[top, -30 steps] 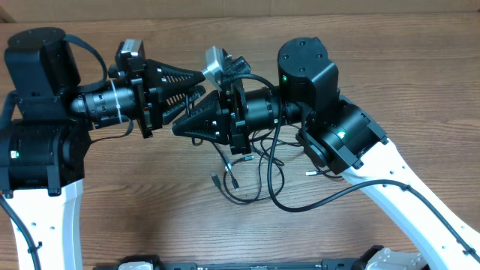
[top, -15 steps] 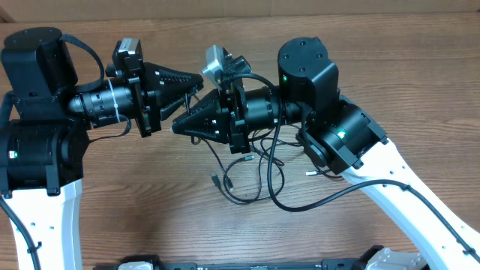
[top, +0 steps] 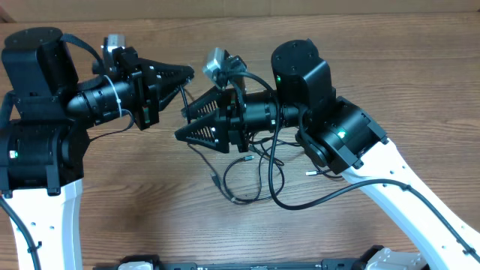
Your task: Untangle cables
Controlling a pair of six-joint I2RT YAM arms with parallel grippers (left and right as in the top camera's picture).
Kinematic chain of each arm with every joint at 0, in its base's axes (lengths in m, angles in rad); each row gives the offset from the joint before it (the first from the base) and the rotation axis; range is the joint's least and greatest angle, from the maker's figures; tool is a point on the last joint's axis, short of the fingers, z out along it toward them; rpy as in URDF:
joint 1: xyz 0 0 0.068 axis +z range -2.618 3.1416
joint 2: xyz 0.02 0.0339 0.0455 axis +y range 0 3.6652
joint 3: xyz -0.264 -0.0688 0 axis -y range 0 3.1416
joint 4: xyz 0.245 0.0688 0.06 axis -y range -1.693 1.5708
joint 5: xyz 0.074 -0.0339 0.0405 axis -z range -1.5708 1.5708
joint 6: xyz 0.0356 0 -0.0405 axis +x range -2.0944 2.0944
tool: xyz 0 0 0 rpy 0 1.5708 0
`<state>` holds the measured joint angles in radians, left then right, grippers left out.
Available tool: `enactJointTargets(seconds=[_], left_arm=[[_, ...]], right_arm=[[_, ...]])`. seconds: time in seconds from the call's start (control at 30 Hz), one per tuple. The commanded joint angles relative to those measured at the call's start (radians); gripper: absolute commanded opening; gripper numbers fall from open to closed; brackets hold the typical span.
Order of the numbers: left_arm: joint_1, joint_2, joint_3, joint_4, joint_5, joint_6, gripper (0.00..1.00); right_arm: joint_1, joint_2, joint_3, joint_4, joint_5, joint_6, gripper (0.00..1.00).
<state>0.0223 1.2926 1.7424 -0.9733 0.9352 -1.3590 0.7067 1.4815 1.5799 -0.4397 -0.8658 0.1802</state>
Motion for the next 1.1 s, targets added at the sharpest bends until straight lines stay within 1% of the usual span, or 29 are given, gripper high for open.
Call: enactJointTargets(seconds=[0.0,0.03,0.07,0.1,0.27,0.37,0.4,0.53,0.63,0.73,0.83,0.87,0.9,0.97,1.07], left_arm=[[0.006,0.003,0.009,0.005,-0.214,0.108,0.04],[0.005,0.003,0.009,0.006,-0.283,0.132,0.04],[0.006,0.003,0.009,0.013,-0.316,0.134,0.04],[0.006,0.003,0.009,0.021,-0.325,0.136,0.04],[0.005,0.003,0.009,0.213,-0.286,0.21,0.04],[0.006,0.003,0.009,0.33,-0.302,0.219,0.04],[0.005,0.003,0.009,0.373,-0.359,0.219,0.04],[0.005,0.004,0.009,0.387,-0.556,0.219,0.04],[0.005,0.023,0.009,0.431,-0.627,0.219,0.04],[0.005,0.064,0.009,0.526,-0.617,0.218,0.04],[0.005,0.135,0.009,0.687,-0.562,0.192,0.04],[0.005,0.168,0.009,0.756,-0.537,0.164,0.04],[0.005,0.238,0.009,0.892,-0.5,0.108,0.04],[0.01,0.304,0.009,1.002,-0.497,0.095,0.04],[0.036,0.412,0.009,1.064,-0.502,0.1,0.04]], right_arm=[[-0.002,0.0,0.01,-0.037,0.117,0.001,0.62],[-0.002,0.0,0.01,-0.07,0.174,0.001,0.76],[-0.002,0.0,0.01,-0.103,0.227,0.001,0.99],[-0.002,0.0,0.01,-0.117,0.249,0.001,1.0],[-0.002,0.0,0.01,-0.233,0.46,0.001,1.0],[-0.002,0.0,0.01,-0.293,0.537,0.001,1.0],[-0.002,0.0,0.01,-0.32,0.561,0.001,1.0],[-0.002,0.0,0.01,-0.371,0.618,0.002,1.0],[-0.002,0.0,0.01,-0.403,0.655,0.001,1.0],[-0.002,0.0,0.01,-0.418,0.652,0.002,1.0],[-0.002,0.0,0.01,-0.44,0.652,0.002,1.0],[-0.002,0.0,0.01,-0.451,0.652,0.002,1.0],[-0.002,0.0,0.01,-0.475,0.651,0.002,1.0],[-0.002,0.0,0.01,-0.498,0.64,0.002,1.0],[-0.002,0.0,0.01,-0.553,0.618,0.002,1.0]])
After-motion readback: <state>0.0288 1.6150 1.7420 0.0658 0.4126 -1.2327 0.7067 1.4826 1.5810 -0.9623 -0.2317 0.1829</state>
